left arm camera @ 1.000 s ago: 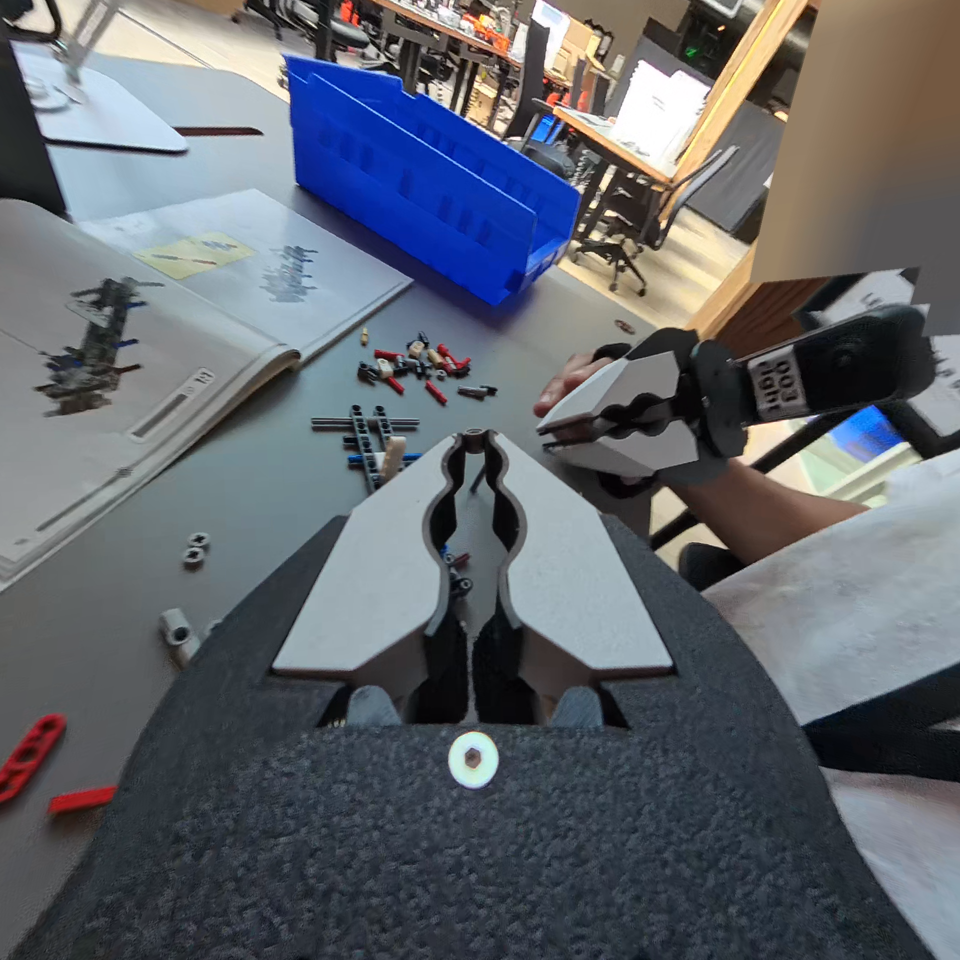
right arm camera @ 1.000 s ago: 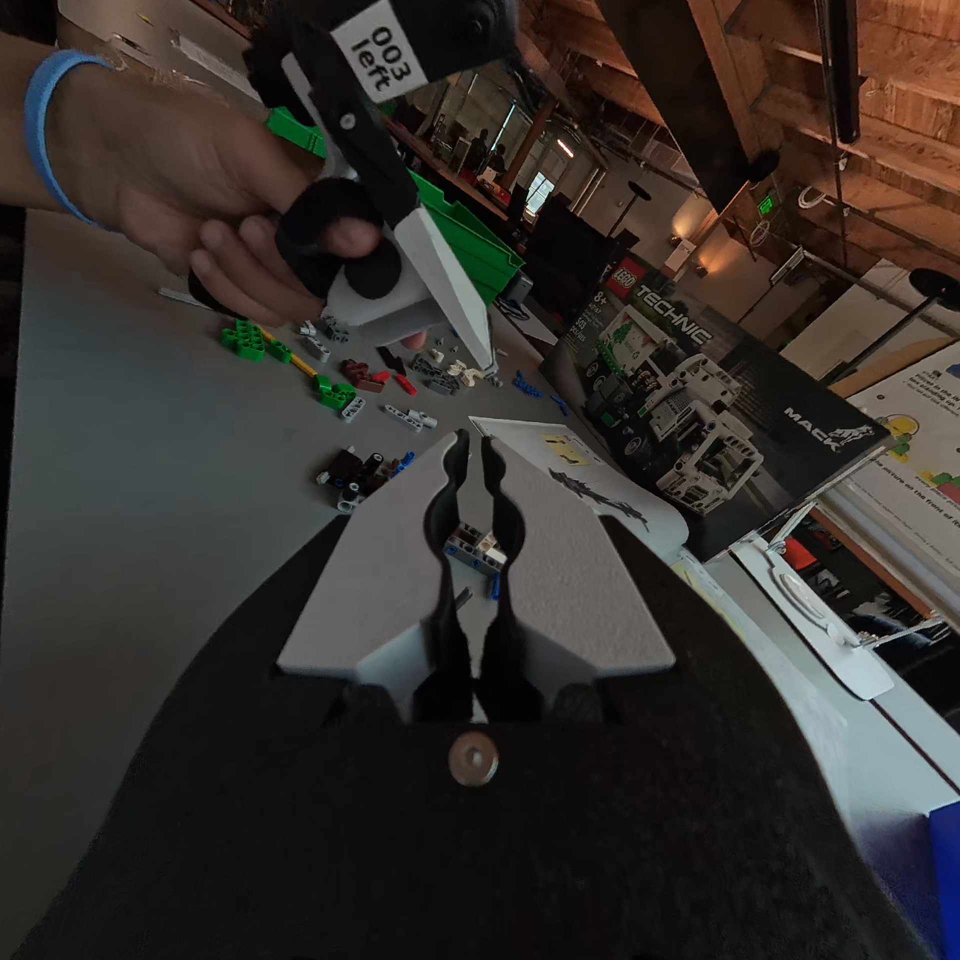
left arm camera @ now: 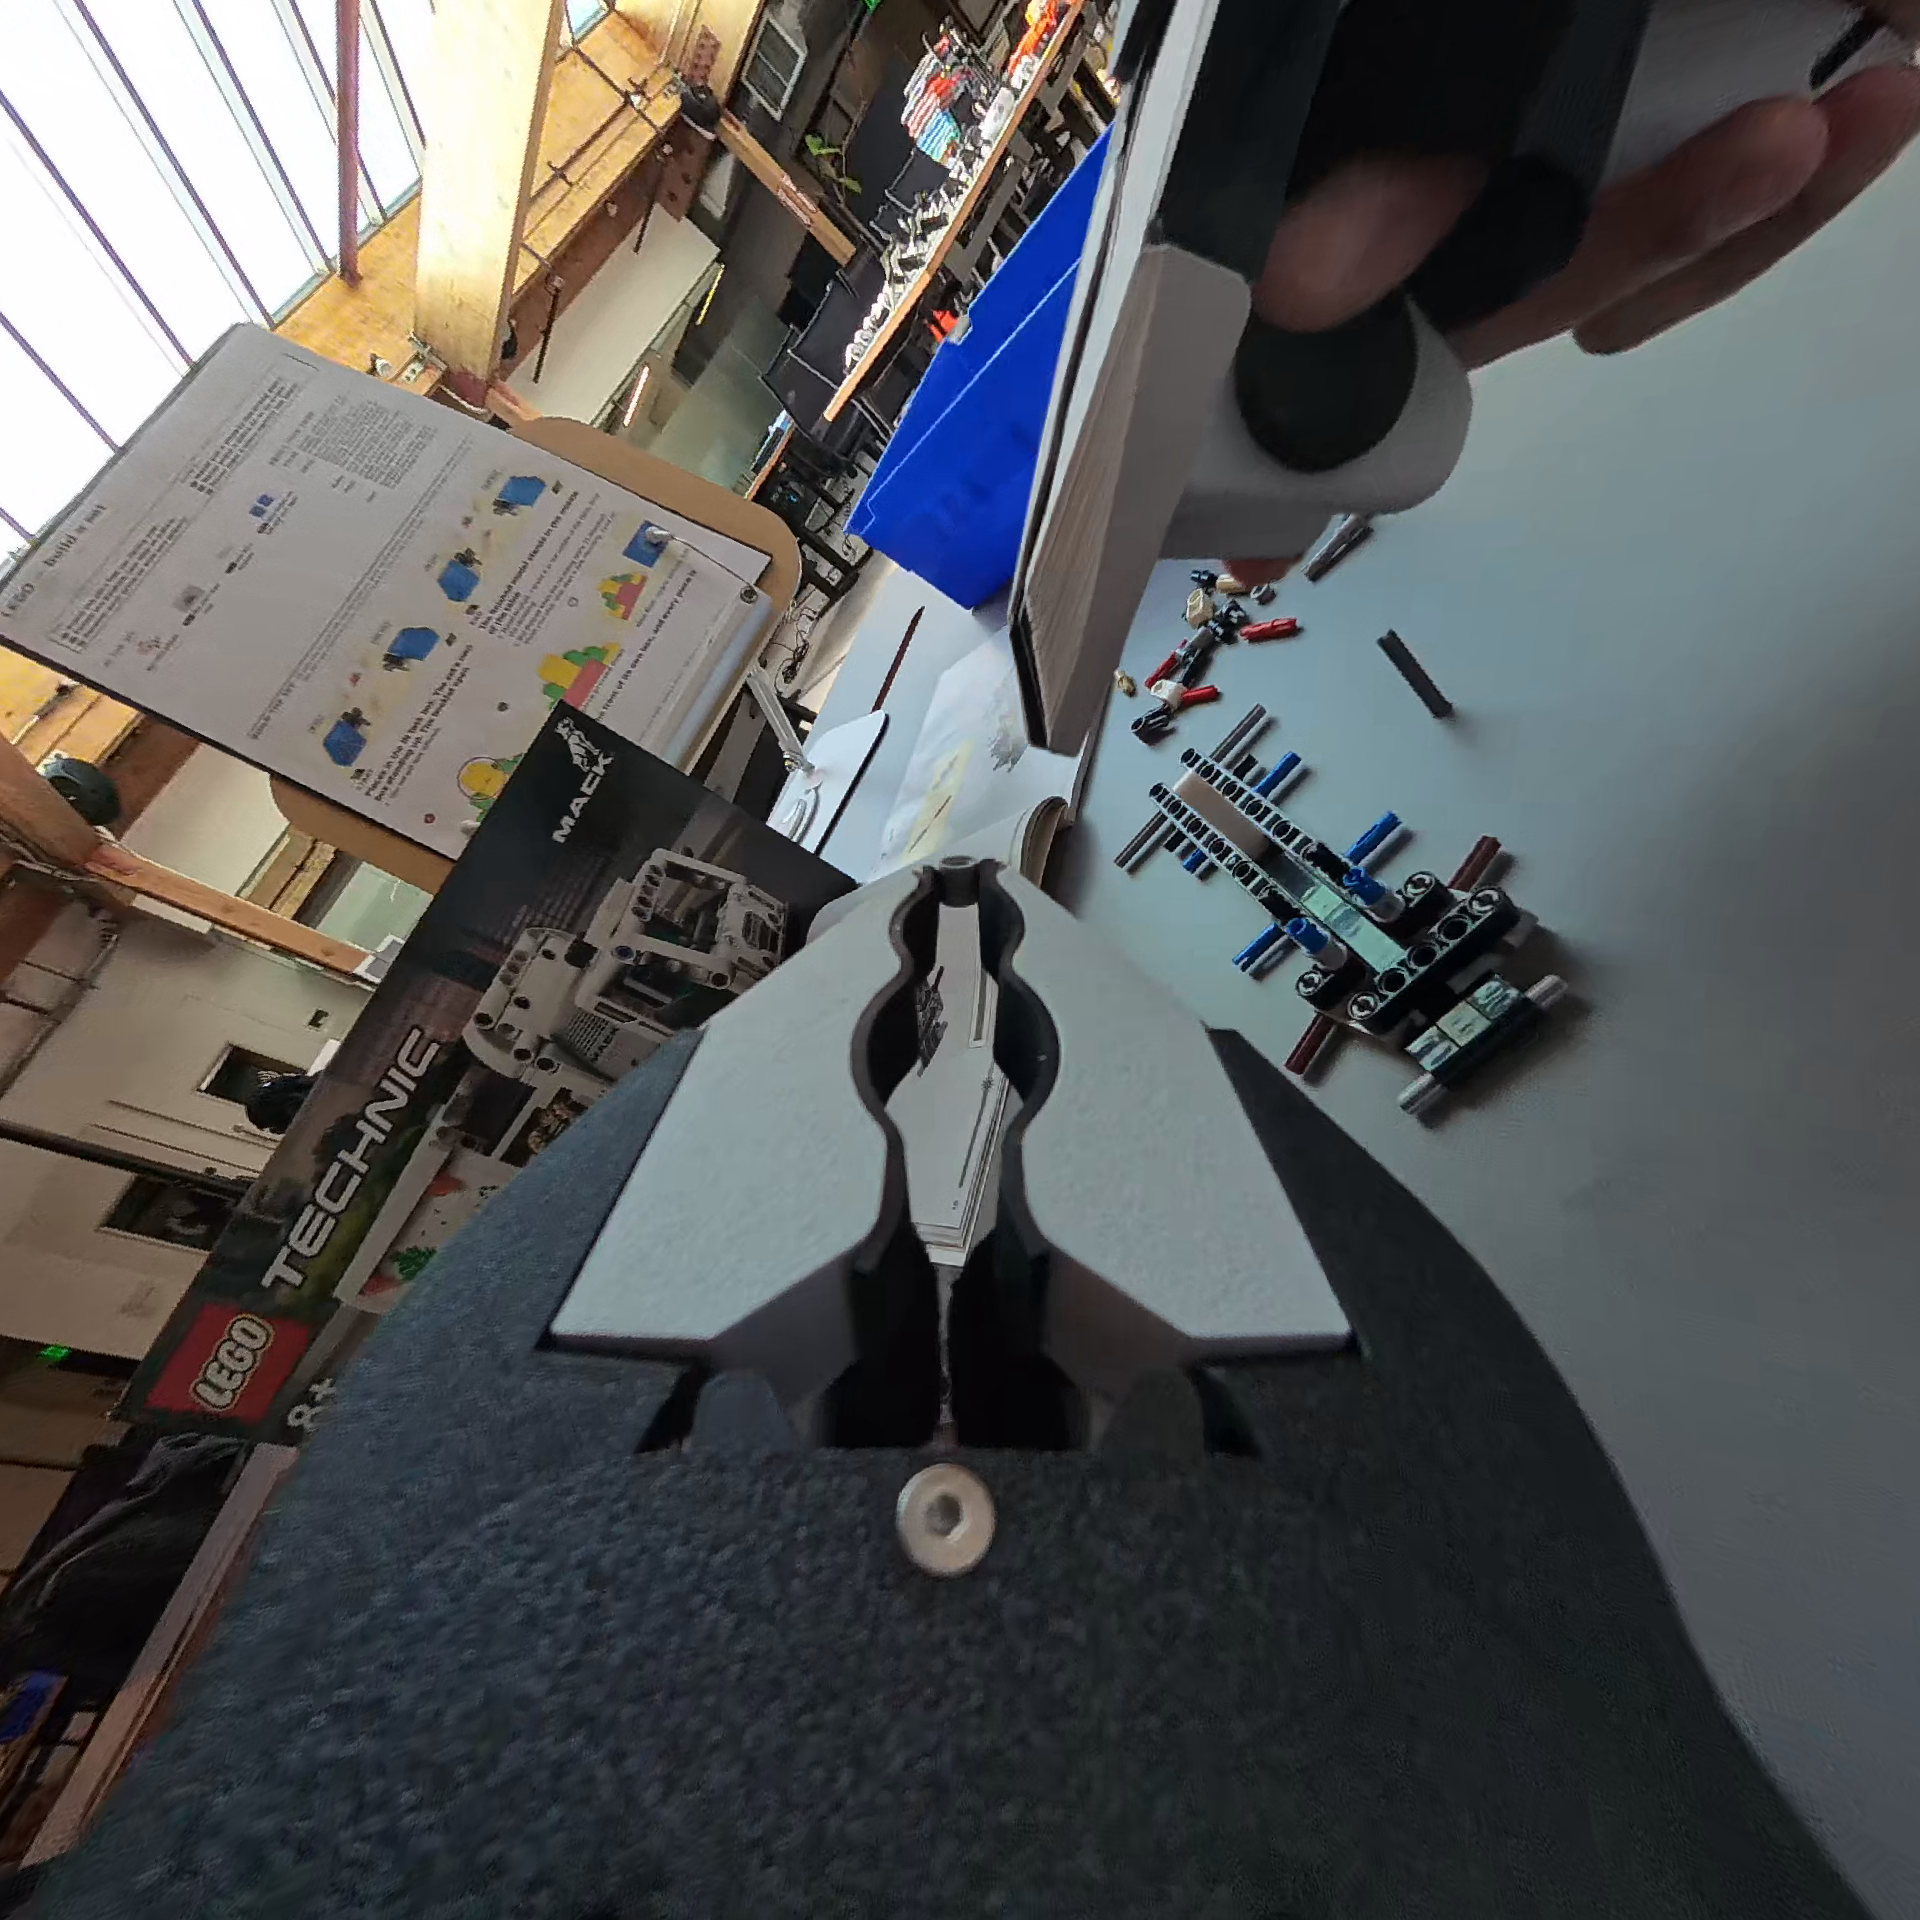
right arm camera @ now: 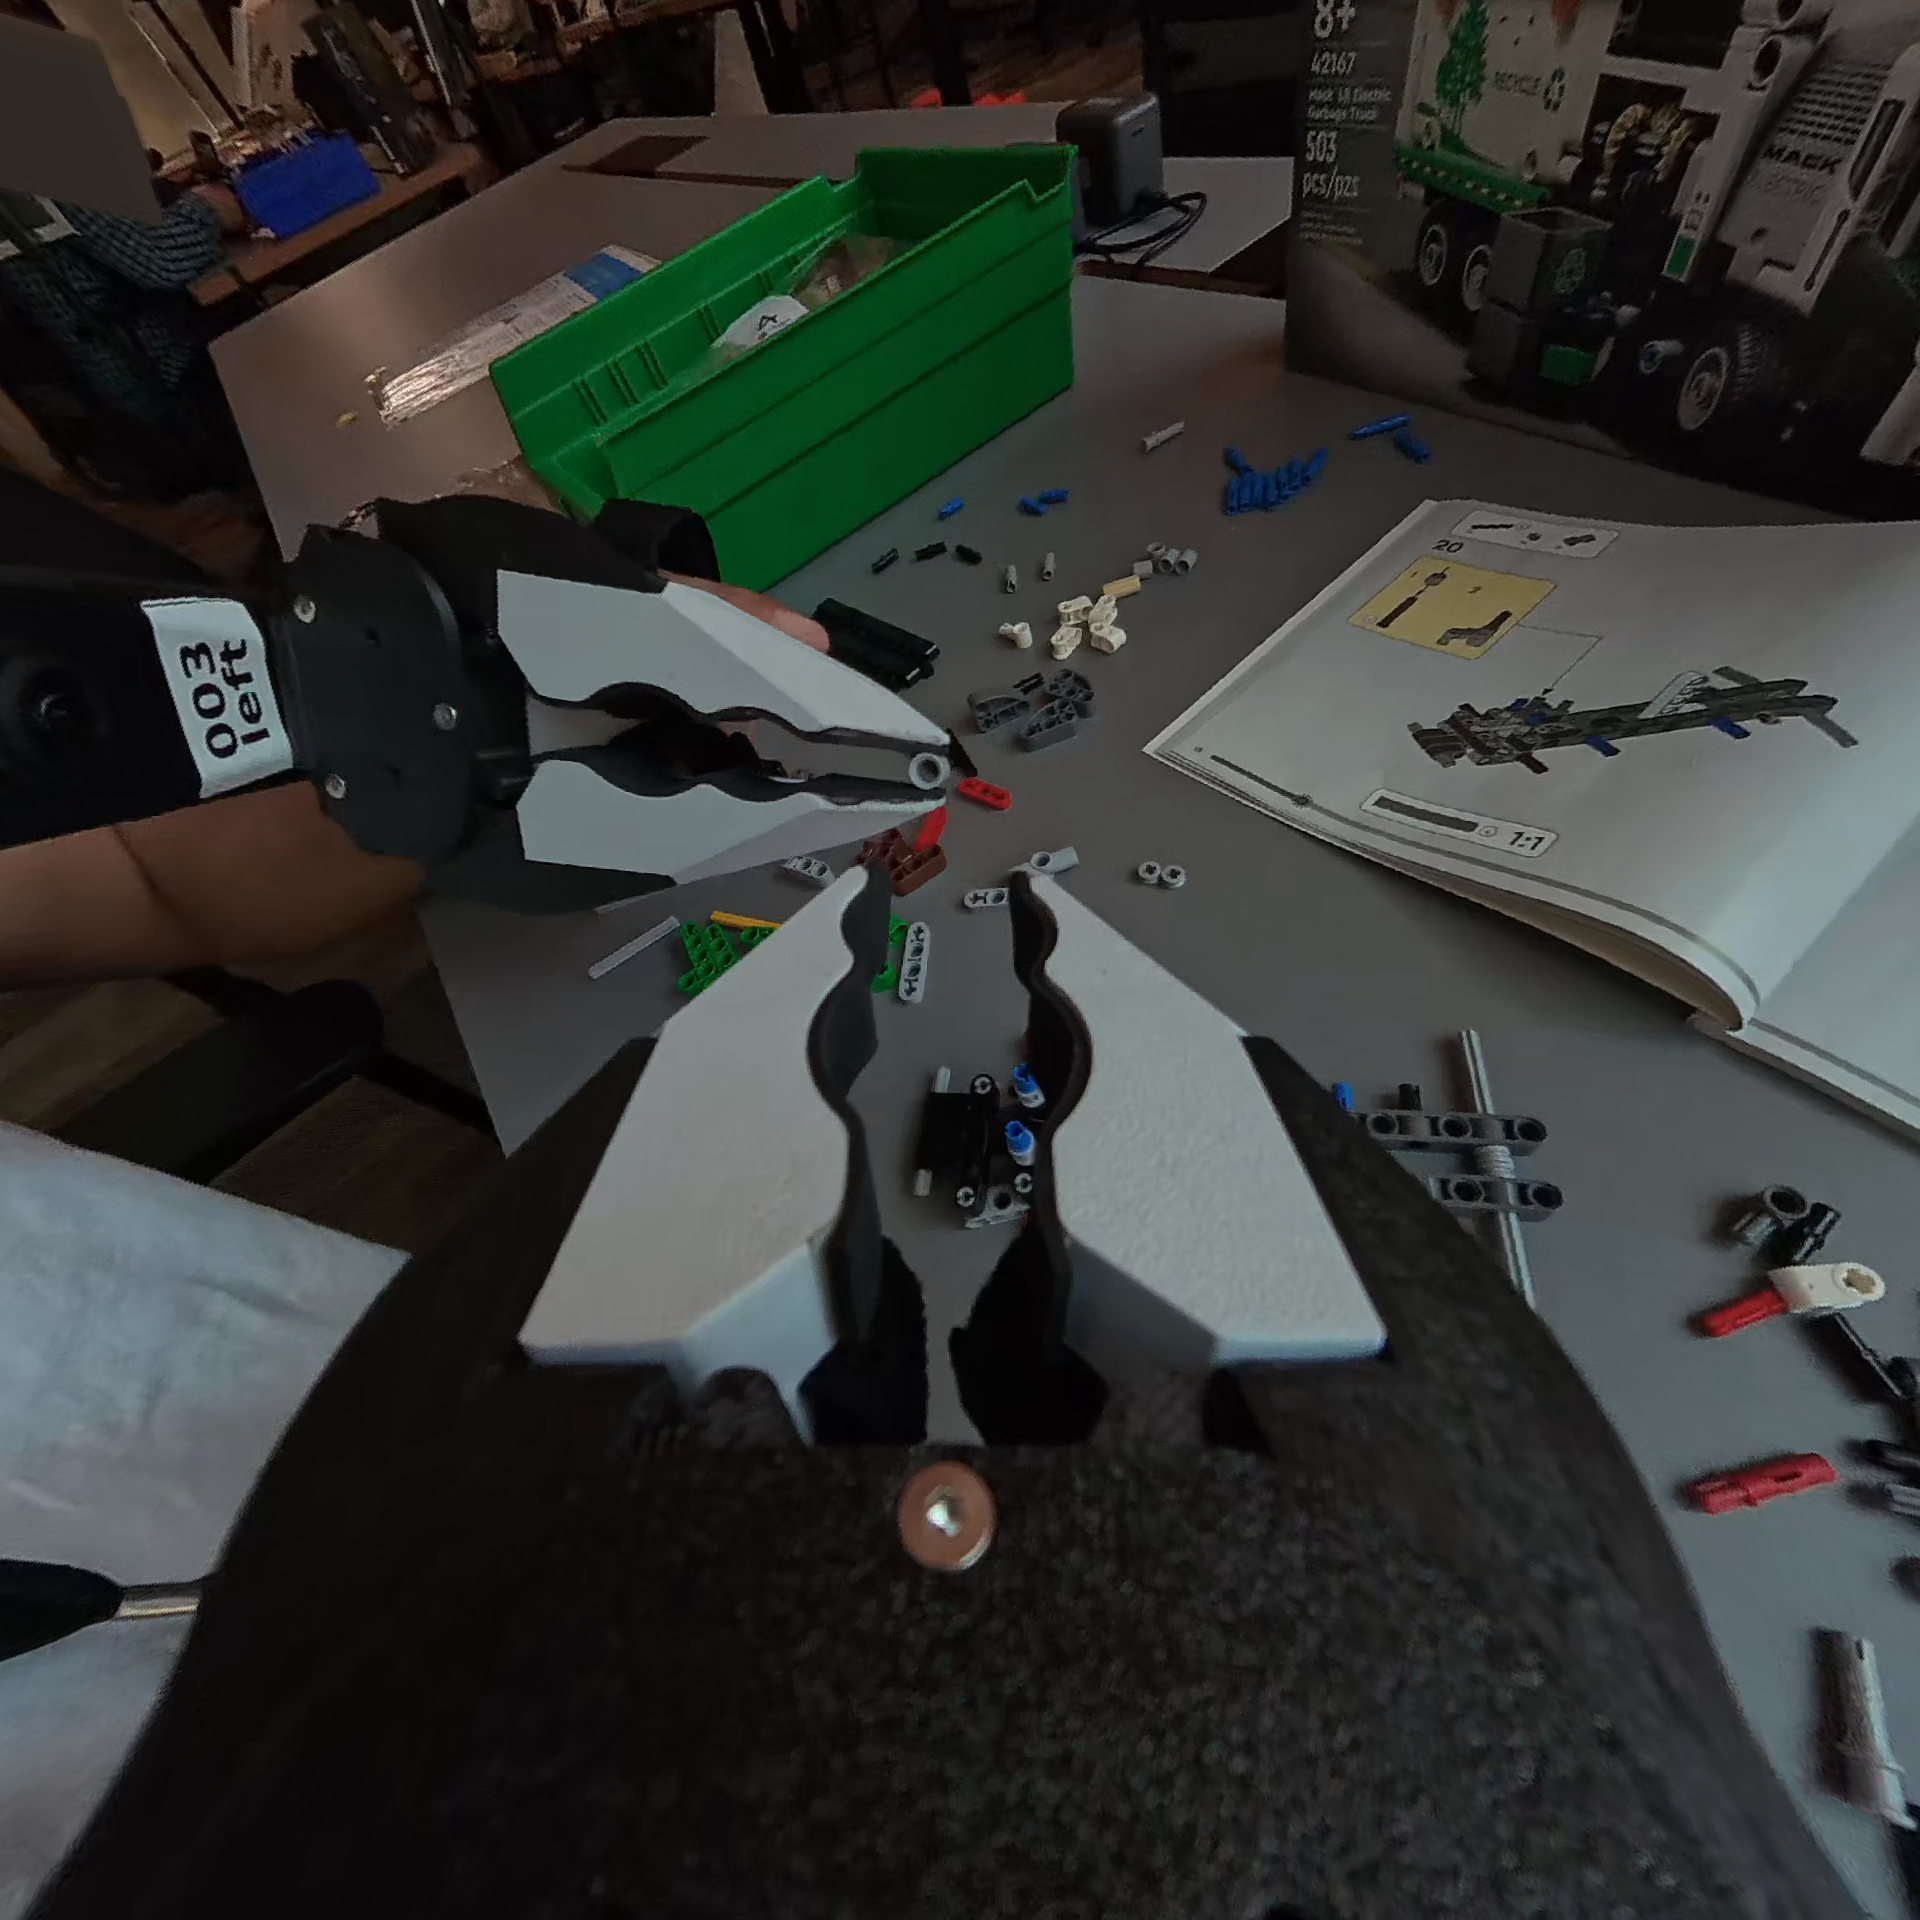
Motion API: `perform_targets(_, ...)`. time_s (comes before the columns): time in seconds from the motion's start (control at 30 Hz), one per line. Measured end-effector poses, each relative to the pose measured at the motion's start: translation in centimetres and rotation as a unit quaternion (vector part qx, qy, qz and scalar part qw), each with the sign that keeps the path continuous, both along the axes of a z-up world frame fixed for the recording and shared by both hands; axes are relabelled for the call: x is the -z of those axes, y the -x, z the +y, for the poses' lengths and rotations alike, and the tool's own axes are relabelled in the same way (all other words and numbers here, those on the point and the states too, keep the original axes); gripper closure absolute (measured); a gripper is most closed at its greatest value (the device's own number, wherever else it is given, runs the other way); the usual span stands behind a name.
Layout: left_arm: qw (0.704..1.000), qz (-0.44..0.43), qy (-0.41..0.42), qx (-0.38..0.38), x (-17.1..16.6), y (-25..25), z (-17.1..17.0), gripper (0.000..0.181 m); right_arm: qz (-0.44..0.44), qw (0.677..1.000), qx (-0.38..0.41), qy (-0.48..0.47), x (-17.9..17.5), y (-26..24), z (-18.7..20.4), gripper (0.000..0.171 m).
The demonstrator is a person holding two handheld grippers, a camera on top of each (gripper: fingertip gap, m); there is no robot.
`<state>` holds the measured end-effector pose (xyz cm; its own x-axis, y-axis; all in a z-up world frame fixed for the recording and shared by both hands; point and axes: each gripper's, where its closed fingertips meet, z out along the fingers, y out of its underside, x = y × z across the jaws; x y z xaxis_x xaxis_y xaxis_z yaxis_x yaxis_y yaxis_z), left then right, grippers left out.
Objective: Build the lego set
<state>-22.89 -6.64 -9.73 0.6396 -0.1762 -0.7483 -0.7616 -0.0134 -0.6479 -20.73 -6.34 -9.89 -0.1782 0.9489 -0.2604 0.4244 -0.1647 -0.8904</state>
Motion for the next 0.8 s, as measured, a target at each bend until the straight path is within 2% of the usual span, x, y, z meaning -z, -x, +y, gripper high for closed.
perform_targets(0.17,0.999,-0.036,0.008,0.013,0.4,0.0,-0.7,0.176,0.052,0.998,0.031,0.001,0.3,-0.5,-0.5,0.153)
perform_targets(0.3,0.996,-0.077,0.023,0.037,0.5,-0.9,-0.9,0.176,0.056,0.997,0.052,0.017,1.6,-1.7,-0.3,0.153)
perform_targets(0.57,0.999,-0.003,0.008,0.041,1.4,-2.0,-1.1,0.176,0.051,0.998,0.030,-0.037,0.1,-0.9,-1.4,0.155)
perform_targets(0.8,0.998,0.037,-0.001,0.043,1.8,-2.4,-1.2,0.176,0.040,0.999,0.011,-0.002,1.4,-0.1,-2.1,0.159)
